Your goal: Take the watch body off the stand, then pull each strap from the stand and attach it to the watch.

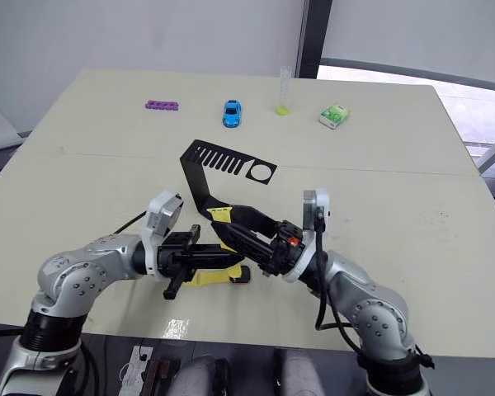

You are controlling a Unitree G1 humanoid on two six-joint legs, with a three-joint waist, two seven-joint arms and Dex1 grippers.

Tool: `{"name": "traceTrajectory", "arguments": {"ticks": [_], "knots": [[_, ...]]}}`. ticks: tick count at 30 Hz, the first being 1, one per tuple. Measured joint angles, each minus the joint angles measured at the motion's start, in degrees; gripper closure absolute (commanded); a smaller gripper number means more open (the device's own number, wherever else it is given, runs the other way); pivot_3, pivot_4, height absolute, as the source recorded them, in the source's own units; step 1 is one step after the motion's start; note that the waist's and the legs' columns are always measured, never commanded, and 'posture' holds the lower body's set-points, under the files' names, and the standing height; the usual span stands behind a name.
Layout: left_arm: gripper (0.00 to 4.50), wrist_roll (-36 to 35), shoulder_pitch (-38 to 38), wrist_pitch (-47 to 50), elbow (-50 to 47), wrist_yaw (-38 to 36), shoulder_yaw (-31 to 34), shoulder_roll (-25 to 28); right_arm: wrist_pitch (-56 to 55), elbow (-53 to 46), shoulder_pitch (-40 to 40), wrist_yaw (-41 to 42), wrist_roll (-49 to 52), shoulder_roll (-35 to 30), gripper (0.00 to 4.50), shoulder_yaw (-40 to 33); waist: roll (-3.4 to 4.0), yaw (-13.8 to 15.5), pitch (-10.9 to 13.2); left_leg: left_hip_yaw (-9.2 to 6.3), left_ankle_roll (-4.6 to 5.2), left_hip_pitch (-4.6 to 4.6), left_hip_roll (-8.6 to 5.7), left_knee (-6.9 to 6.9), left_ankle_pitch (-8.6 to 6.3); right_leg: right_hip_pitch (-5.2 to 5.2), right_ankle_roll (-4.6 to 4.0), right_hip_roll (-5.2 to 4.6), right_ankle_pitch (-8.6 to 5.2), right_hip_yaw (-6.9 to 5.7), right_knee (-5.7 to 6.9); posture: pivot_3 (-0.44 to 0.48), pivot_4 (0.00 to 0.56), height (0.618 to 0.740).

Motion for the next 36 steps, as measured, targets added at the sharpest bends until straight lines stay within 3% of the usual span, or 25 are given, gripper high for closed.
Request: {"name": "traceTrajectory", "arguments": {"ticks": [3, 5, 36], "knots": [[4.50, 0.00, 0.00, 0.00, -0.01, 0.42, 0.00, -0.11, 0.04, 0.11, -0.40, -0.54, 0.01, 0.65, 1.70, 0.08, 0.00, -0.01, 0.00, 0.00, 0.00, 0.00, 0.00, 0.00, 0.00, 0.00, 0.00, 0.00, 0.00, 0.00, 0.01, 0.000, 0.150, 0.740], [4.50, -0.01, 0.01, 0.01, -0.02, 0.57, 0.00, -0.17, 0.04, 0.12, -0.46, -0.81, 0.01, 0.94, 2.65, 0.15, 0.00, 0.00, 0.00, -0.01, 0.00, 0.00, 0.00, 0.00, 0.00, 0.00, 0.00, 0.00, 0.00, 0.00, 0.01, 0.000, 0.150, 0.740], [4.50, -0.39, 0.02, 0.39, -0.01, 2.91, 0.58, -2.22, 0.24, 1.08, -0.80, -0.99, 0.55, 1.10, 2.65, 0.84, 0.00, -0.02, 0.00, -0.01, 0.01, 0.00, 0.00, 0.01, -0.01, 0.00, 0.00, 0.00, 0.00, 0.00, 0.01, 0.000, 0.150, 0.740]]}}
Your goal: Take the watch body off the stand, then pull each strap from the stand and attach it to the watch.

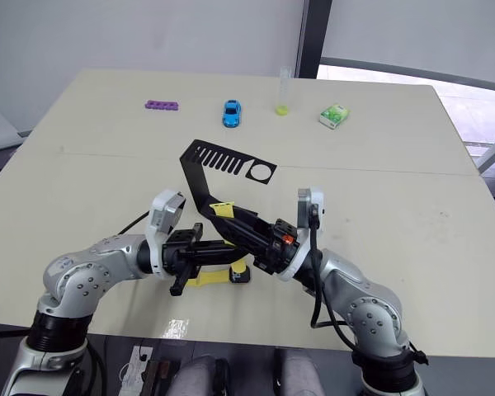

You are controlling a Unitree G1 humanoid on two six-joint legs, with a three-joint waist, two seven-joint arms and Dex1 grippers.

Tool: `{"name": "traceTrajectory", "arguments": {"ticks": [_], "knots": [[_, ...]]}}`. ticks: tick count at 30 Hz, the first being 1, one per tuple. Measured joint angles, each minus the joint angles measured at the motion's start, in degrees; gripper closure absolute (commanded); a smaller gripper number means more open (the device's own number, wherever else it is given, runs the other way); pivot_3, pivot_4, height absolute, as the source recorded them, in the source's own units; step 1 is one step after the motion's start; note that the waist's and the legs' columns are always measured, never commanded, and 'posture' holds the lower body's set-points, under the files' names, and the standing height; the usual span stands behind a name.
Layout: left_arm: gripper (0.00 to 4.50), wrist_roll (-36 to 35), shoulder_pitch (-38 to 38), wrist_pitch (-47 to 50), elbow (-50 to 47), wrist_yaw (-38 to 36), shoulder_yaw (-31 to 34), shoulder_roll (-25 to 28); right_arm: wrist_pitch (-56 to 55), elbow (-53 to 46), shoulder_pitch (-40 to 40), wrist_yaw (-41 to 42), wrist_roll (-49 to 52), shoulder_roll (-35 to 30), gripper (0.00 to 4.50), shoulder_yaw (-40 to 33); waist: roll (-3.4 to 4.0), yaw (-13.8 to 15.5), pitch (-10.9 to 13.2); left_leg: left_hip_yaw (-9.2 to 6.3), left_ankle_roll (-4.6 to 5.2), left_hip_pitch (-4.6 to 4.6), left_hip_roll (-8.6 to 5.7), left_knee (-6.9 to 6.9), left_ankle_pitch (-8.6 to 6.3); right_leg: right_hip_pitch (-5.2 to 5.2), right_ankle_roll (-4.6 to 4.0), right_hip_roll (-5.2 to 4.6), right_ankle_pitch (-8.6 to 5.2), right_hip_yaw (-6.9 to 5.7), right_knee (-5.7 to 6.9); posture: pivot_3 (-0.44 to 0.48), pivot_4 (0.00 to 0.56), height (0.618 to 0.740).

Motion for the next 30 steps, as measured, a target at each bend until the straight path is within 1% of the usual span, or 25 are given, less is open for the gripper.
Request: {"name": "traceTrajectory", "arguments": {"ticks": [1, 2, 3, 5, 19, 22, 24, 25, 26, 28, 29, 30], "knots": [[4.50, 0.00, 0.02, -0.02, 0.00, 0.03, 0.00, -0.01, 0.00, 0.19, 0.00, 0.00, 0.00, 0.00, 2.65, 0.00, 0.00, 0.00, 0.00, 0.00, 0.00, 0.00, 0.00, 0.00, 0.00, 0.00, 0.00, 0.00, 0.00, 0.00, 0.00, 0.000, 0.150, 0.740], [4.50, 0.01, 0.06, -0.03, 0.00, 0.05, 0.00, -0.03, 0.00, 0.29, 0.00, 0.00, 0.08, 0.01, 3.19, 0.00, 0.00, 0.00, 0.00, 0.00, 0.00, 0.00, 0.00, 0.00, 0.00, 0.00, 0.00, 0.00, 0.00, 0.00, 0.00, 0.000, 0.150, 0.740], [4.50, 0.01, 0.09, -0.05, 0.00, 0.05, 0.00, -0.03, 0.00, 0.34, 0.01, 0.00, 0.14, 0.04, 3.50, 0.00, 0.00, 0.00, 0.00, 0.00, 0.00, 0.00, 0.00, 0.00, 0.00, 0.00, 0.00, 0.00, 0.00, 0.00, -0.01, 0.000, 0.150, 0.740], [4.50, 0.02, 0.17, -0.14, 0.00, 0.03, 0.00, -0.03, 0.00, 0.35, 0.01, 0.00, 0.37, 0.17, 4.47, -0.01, 0.00, 0.00, 0.00, 0.00, 0.00, 0.00, 0.00, 0.00, 0.00, 0.00, 0.00, 0.00, 0.00, 0.00, -0.01, 0.000, 0.150, 0.740], [4.50, 0.32, 2.60, -2.57, -0.43, -0.85, 0.11, 0.04, -0.02, 0.67, 0.71, 0.03, 0.37, 0.98, 4.47, 0.65, 0.00, 0.00, 0.00, 0.00, 0.02, -0.01, 0.00, 0.00, -0.01, 0.00, 0.00, -0.01, 0.00, 0.00, -0.03, 0.000, 0.150, 0.740], [3.56, -0.48, 3.64, -3.71, -1.12, -1.11, 0.93, -0.96, -0.04, 0.64, 0.82, 0.12, 0.63, 0.35, 4.50, 0.41, 0.00, 0.00, 0.00, -0.01, 0.03, -0.02, 0.00, -0.01, -0.02, 0.00, 0.00, -0.01, 0.00, 0.00, -0.04, 0.000, 0.150, 0.740], [2.61, -0.38, 3.75, -5.02, -2.25, -1.20, 1.64, -0.73, -0.04, 0.42, 0.91, 0.15, 0.84, -0.73, 4.50, -0.13, 0.00, 0.04, 0.00, -0.02, 0.04, -0.04, 0.00, -0.01, -0.03, 0.00, 0.00, -0.01, 0.00, -0.01, -0.07, 0.000, 0.150, 0.740], [1.94, 0.20, 4.19, -5.91, -3.65, -1.88, 2.15, 1.40, -0.04, -0.52, 1.29, 0.32, 1.18, -2.64, 4.50, -1.14, 0.00, -0.03, 0.00, -0.02, 0.04, -0.05, 0.00, -0.01, -0.04, 0.00, 0.00, -0.01, 0.00, -0.01, -0.10, 0.000, 0.150, 0.740], [1.62, 0.45, 4.37, -6.31, -3.86, -2.09, 2.56, 2.15, -0.06, -0.87, 1.45, 0.38, 1.23, -3.40, 4.50, -1.88, 0.00, -0.02, 0.00, -0.02, 0.05, -0.04, 0.00, -0.02, -0.04, 0.00, 0.00, -0.01, 0.00, -0.01, -0.10, 0.000, 0.150, 0.740], [0.63, 2.02, 5.50, -8.50, -4.78, -3.08, 3.69, 4.54, -0.33, -1.64, 1.52, 1.00, 1.09, -6.03, 4.50, -3.78, 0.00, -0.07, 0.00, -0.02, 0.05, -0.04, 0.00, -0.03, -0.05, 0.00, 0.00, -0.01, 0.00, -0.01, -0.13, 0.000, 0.150, 0.740], [0.15, 3.54, 6.85, -10.77, -5.15, -4.50, 4.25, 6.07, -1.57, -2.43, 2.00, 2.65, -0.99, -8.20, 4.50, -4.03, 0.00, -0.08, 0.00, -0.01, 0.05, -0.04, 0.00, -0.07, -0.05, 0.00, 0.00, 0.00, 0.00, -0.01, -0.17, 0.000, 0.150, 0.740], [0.07, 5.83, 8.84, -13.82, -5.12, -6.44, 5.11, 8.38, -3.96, -3.57, 3.33, 5.27, -5.10, -11.57, 4.50, -4.22, 0.01, -0.03, 0.00, 0.00, 0.05, -0.04, 0.00, -0.11, -0.06, -0.01, 0.00, 0.01, 0.00, -0.02, -0.22, 0.000, 0.150, 0.740]]}}
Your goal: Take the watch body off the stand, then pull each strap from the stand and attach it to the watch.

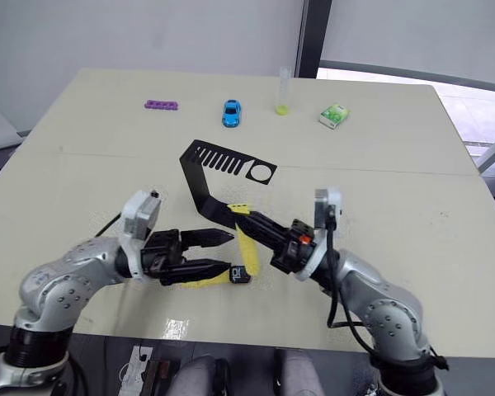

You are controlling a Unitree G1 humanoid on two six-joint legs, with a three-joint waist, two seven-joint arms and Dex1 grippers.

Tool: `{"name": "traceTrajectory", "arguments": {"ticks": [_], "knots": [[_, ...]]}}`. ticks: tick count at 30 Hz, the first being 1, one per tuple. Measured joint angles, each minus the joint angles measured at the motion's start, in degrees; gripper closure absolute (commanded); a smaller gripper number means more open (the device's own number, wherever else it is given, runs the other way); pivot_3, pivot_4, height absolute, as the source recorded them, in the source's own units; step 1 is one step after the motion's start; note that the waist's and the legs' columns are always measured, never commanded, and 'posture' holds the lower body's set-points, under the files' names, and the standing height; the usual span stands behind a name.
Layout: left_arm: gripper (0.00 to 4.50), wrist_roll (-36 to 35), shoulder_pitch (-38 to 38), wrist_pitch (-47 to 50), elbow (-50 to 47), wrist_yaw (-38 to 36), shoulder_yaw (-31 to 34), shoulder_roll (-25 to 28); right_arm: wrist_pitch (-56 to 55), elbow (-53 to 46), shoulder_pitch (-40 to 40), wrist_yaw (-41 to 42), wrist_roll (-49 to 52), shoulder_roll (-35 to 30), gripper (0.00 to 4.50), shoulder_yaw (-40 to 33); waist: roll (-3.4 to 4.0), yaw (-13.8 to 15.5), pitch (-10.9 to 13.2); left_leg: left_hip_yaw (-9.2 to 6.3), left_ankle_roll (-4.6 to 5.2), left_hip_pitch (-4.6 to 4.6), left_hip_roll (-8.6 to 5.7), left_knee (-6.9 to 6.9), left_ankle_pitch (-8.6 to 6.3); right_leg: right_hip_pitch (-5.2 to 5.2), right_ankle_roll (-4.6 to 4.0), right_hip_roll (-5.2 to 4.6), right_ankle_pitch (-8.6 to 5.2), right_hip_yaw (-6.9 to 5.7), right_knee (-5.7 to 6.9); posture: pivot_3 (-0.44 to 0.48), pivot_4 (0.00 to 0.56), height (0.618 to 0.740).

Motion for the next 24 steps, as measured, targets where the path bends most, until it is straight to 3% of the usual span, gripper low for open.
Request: {"name": "traceTrajectory", "arguments": {"ticks": [4, 10, 14, 19, 24], "knots": [[0.07, 10.13, 5.68, -13.58, 4.58, -6.17, 5.19, 7.44, -14.41, 1.37, 8.45, 11.19, -18.69, -10.49, 4.50, -2.16, -0.01, 0.25, 0.00, 0.02, 0.00, 0.00, -0.02, -0.20, -0.02, 0.02, 0.01, 0.03, -0.01, -0.09, -0.29, 0.000, 0.150, 0.740], [0.07, 20.16, 10.81, -28.32, 15.28, -9.86, 9.30, 11.26, -25.25, 5.22, 16.72, 16.70, -26.80, -11.71, 4.50, -7.47, -0.04, 0.12, -0.01, 0.06, 0.06, 0.00, 0.00, -0.28, -0.06, 0.02, 0.04, -0.02, 0.01, -0.09, -0.38, 0.000, 0.150, 0.740], [0.07, 21.13, 14.03, -32.58, 17.87, -12.56, 11.80, 12.95, -29.43, 9.45, 23.29, 20.20, -28.82, -13.17, 4.50, -12.73, -0.04, 0.13, 0.00, 0.08, 0.04, 0.04, 0.01, -0.47, -0.07, 0.02, 0.04, -0.02, 0.01, -0.11, -0.47, 0.000, 0.150, 0.740], [0.07, 21.54, 15.65, -33.16, 12.78, -12.62, 11.48, 13.10, -30.43, 12.26, 26.65, 23.67, -28.36, -15.33, 4.50, -18.26, -0.05, 0.17, -0.01, 0.08, 0.06, 0.11, 0.00, -0.44, -0.08, 0.10, 0.05, -0.06, 0.02, -0.09, -0.44, 0.000, 0.150, 0.740], [0.07, 24.11, 9.83, -28.46, 6.00, -7.71, 3.11, 10.72, -30.29, 12.76, 25.74, 24.13, -28.16, -15.29, 4.50, -18.48, -0.04, 0.21, -0.01, 0.07, 0.06, 0.23, -0.05, -0.38, -0.03, 0.16, 0.05, -0.08, 0.03, -0.04, -0.14, 0.000, 0.150, 0.740]]}}
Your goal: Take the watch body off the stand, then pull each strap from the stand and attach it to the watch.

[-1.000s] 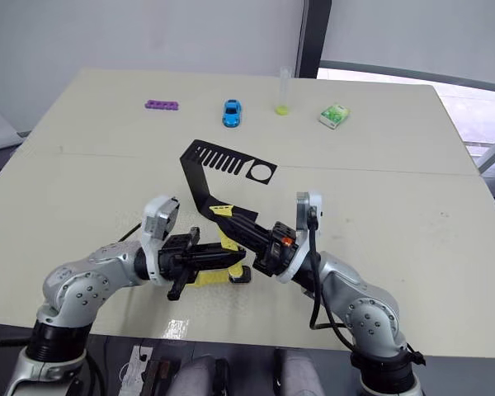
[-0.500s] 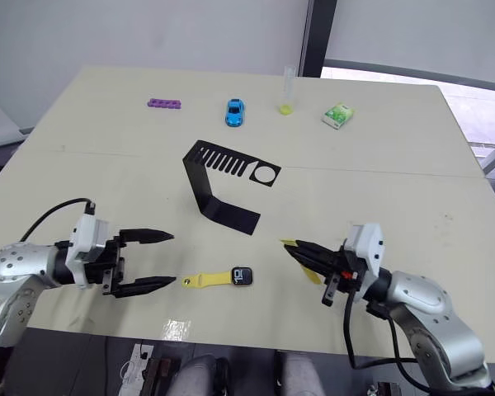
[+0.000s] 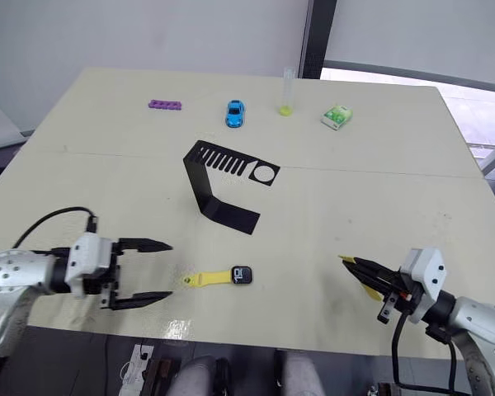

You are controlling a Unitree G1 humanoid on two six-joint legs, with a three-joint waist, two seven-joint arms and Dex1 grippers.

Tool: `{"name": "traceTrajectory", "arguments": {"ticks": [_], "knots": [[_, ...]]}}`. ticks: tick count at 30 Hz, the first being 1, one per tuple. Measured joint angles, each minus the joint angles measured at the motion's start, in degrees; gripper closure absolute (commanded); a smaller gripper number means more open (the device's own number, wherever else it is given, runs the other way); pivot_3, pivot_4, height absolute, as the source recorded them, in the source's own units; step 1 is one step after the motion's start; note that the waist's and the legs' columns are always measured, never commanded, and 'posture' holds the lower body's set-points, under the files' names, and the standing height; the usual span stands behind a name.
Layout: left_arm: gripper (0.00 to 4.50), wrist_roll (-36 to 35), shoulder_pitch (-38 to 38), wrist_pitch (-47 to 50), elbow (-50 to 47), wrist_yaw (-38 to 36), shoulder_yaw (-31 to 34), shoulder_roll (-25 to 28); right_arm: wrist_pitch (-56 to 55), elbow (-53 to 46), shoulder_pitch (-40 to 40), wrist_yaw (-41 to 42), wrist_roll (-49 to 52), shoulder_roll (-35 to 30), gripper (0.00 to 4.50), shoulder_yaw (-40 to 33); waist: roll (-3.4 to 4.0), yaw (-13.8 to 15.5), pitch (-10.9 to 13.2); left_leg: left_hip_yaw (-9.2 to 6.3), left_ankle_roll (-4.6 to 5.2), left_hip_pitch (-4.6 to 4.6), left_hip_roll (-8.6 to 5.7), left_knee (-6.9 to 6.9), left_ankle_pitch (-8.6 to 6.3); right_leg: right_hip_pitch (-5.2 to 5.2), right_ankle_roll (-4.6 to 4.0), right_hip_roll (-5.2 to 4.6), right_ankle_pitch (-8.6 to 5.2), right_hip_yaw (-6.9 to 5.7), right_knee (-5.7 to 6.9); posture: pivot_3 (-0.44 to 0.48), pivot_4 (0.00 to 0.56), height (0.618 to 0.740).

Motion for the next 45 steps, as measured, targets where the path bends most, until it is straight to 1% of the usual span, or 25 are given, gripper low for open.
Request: {"name": "traceTrajectory", "arguments": {"ticks": [3, 5, 10, 13, 15, 18, 32, 35, 39, 40, 45], "knots": [[0.07, 5.68, -5.29, 5.25, -2.42, 4.75, -8.71, -2.22, 1.43, -1.39, -2.45, 0.08, 0.82, 0.14, 4.50, 2.50, 0.00, -0.12, 0.00, 0.00, -0.03, 0.02, -0.03, 0.01, 0.07, -0.01, 0.00, 0.03, 0.02, 0.04, 0.11, 0.000, 0.150, 0.740], [0.07, 7.19, -7.34, 7.90, -3.91, 6.32, -12.98, -4.15, 2.25, -2.41, -3.35, 0.11, 1.29, 0.24, 4.50, 3.99, 0.00, -0.21, 0.00, 0.02, -0.10, 0.01, 0.00, 0.01, 0.10, -0.03, 0.00, 0.08, 0.02, 0.07, 0.13, 0.000, 0.150, 0.740], [0.07, 13.55, -12.06, 13.18, -3.38, 11.15, -21.84, -9.01, 3.87, -4.47, -5.76, 0.15, 1.34, 0.61, 4.50, 8.66, 0.00, -0.03, 0.00, 0.02, -0.09, -0.08, 0.00, 0.22, 0.11, -0.08, 0.00, 0.11, 0.02, 0.07, 0.15, 0.000, 0.150, 0.740], [0.07, 16.76, -14.13, 16.07, -2.40, 13.32, -25.68, -11.02, 4.62, -4.93, -6.79, 0.11, 1.27, 0.68, 4.50, 10.46, -0.01, 0.08, 0.01, 0.01, -0.01, -0.13, 0.01, 0.43, 0.07, -0.05, 0.04, 0.10, 0.04, 0.07, 0.18, 0.000, 0.150, 0.740], [0.07, 18.38, -15.14, 17.55, -1.33, 14.94, -26.83, -12.57, 5.12, -5.46, -7.26, -0.04, 1.17, 0.79, 4.50, 11.33, -0.02, 0.09, 0.01, 0.01, 0.04, -0.15, 0.01, 0.55, 0.04, -0.04, 0.05, 0.09, 0.04, 0.09, 0.23, 0.000, 0.150, 0.740], [0.07, 19.98, -16.13, 17.99, -1.07, 15.82, -27.75, -13.02, 5.18, -6.05, -7.28, -0.21, 1.13, 0.94, 4.50, 11.93, -0.02, 0.07, 0.01, 0.01, 0.04, -0.12, 0.02, 0.56, 0.04, -0.02, 0.06, 0.08, 0.05, 0.09, 0.26, 0.000, 0.150, 0.740], [0.07, 20.12, -16.48, 16.02, 0.75, 14.96, -27.98, -13.33, 5.24, -6.10, -6.95, -0.56, 0.65, 0.94, 4.50, 12.15, -0.04, 0.14, 0.00, 0.01, 0.04, -0.07, 0.01, 0.62, 0.04, 0.02, 0.06, 0.07, 0.04, 0.10, 0.33, 0.000, 0.150, 0.740], [0.82, 20.00, -16.27, 16.04, 0.81, 14.68, -28.14, -13.48, 5.40, -6.10, -6.99, -0.59, 0.66, 0.94, 4.50, 12.14, -0.04, 0.15, -0.02, 0.01, 0.04, -0.06, 0.01, 0.63, 0.04, 0.03, 0.06, 0.06, 0.05, 0.10, 0.34, 0.000, 0.150, 0.740], [2.79, 19.91, -15.48, 15.28, 1.35, 14.58, -28.83, -14.55, 5.74, -6.12, -7.18, -0.66, 0.69, 0.94, 4.50, 12.12, -0.06, 0.22, -0.03, 0.00, 0.07, -0.03, 0.00, 0.69, 0.03, 0.10, 0.06, 0.03, 0.05, 0.10, 0.36, 0.000, 0.150, 0.740], [2.90, 19.92, -15.42, 14.74, 1.89, 14.82, -28.82, -14.92, 6.05, -6.17, -7.21, -0.69, 0.69, 0.94, 4.50, 12.12, -0.07, 0.32, -0.05, -0.01, 0.07, -0.02, 0.00, 0.70, 0.04, 0.11, 0.06, 0.03, 0.05, 0.10, 0.37, 0.000, 0.150, 0.740], [2.90, 19.91, -15.09, 13.28, 3.13, 15.02, -28.72, -15.74, 6.69, -7.14, -7.34, -1.15, 0.75, 0.94, 4.50, 12.11, -0.09, 1.15, -0.17, 0.00, 0.08, 0.01, -0.01, 0.71, 0.03, 0.12, 0.06, 0.03, 0.05, 0.11, 0.38, 0.000, 0.150, 0.740]]}}
